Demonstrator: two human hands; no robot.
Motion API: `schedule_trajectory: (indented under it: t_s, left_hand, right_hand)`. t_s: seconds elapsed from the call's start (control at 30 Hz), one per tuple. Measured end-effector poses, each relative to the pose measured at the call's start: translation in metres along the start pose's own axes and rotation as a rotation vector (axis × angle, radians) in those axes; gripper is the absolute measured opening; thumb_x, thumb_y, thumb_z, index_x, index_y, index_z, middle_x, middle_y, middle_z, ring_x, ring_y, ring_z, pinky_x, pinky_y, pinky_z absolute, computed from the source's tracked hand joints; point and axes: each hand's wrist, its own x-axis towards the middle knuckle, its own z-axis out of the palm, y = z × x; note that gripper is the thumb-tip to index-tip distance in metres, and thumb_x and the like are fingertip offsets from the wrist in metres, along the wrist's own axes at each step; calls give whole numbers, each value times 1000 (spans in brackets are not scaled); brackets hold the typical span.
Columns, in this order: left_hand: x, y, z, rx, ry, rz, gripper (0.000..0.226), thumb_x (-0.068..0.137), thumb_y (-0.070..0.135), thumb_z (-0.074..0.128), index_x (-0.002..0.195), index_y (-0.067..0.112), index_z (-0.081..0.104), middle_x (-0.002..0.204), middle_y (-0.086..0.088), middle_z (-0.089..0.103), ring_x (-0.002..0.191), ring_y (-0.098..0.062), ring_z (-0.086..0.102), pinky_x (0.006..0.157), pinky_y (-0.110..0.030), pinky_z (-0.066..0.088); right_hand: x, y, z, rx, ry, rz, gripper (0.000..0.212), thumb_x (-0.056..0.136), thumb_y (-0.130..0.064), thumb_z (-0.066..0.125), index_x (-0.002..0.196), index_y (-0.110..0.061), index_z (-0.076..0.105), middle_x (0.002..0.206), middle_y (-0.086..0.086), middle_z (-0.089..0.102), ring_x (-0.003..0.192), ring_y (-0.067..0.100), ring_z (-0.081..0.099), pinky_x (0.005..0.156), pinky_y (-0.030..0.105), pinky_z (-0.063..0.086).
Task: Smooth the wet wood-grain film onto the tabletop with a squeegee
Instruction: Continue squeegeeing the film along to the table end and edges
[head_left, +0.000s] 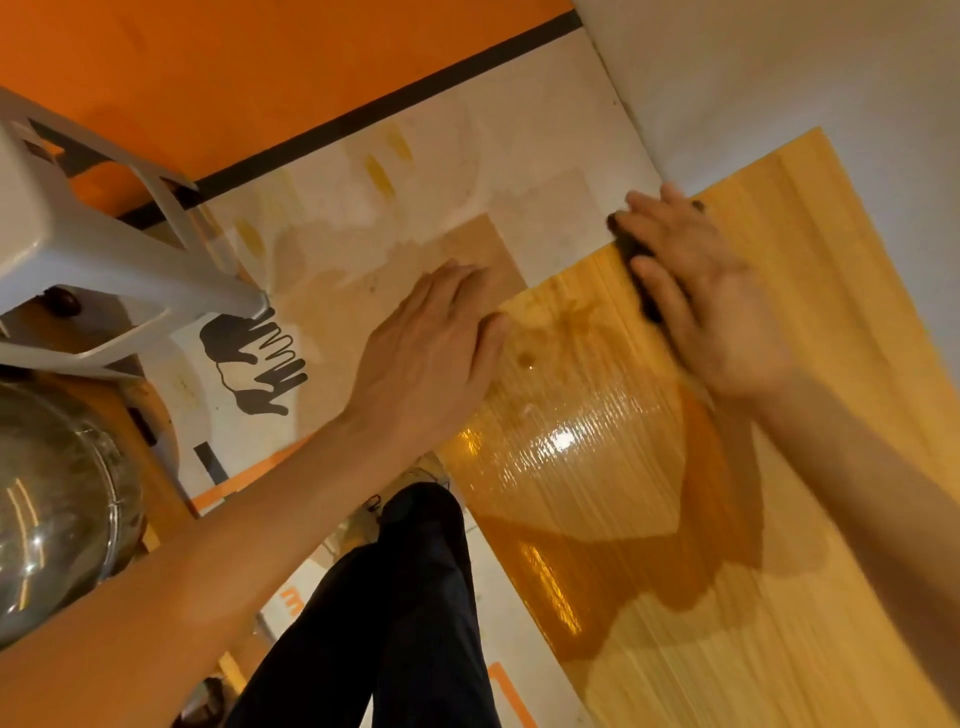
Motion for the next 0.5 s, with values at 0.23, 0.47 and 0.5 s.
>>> schedule_trajectory:
  t_s: [0.23, 0.47, 0.5]
  left_hand:
    - [3, 3, 6, 12, 48, 36, 38, 107, 27, 36, 134, 13, 60, 124, -8, 67, 113, -26, 63, 78, -37, 50]
    - [4, 2, 5, 13, 34, 19, 41, 106, 31, 32, 125, 13, 63, 118, -5, 69, 106, -24, 64, 77, -34, 45]
    - [4, 2, 5, 17, 40, 21, 42, 106, 32, 31, 123, 13, 64, 116, -5, 69, 104, -24, 64, 76, -33, 44]
  right_hand:
    - [47, 31, -18, -215, 131, 363, 41, 104, -30, 28, 115, -7, 60, 123, 14, 58, 119, 30, 46, 104, 32, 30]
    - [44, -39, 18, -145, -140, -102, 37, 104, -31, 36, 95, -8, 64, 93, 10, 65, 91, 27, 56, 88, 40, 42]
    - [48, -28, 9, -118, -170, -98, 38, 105, -30, 36, 92, -6, 64, 92, 11, 65, 90, 27, 57, 87, 40, 43]
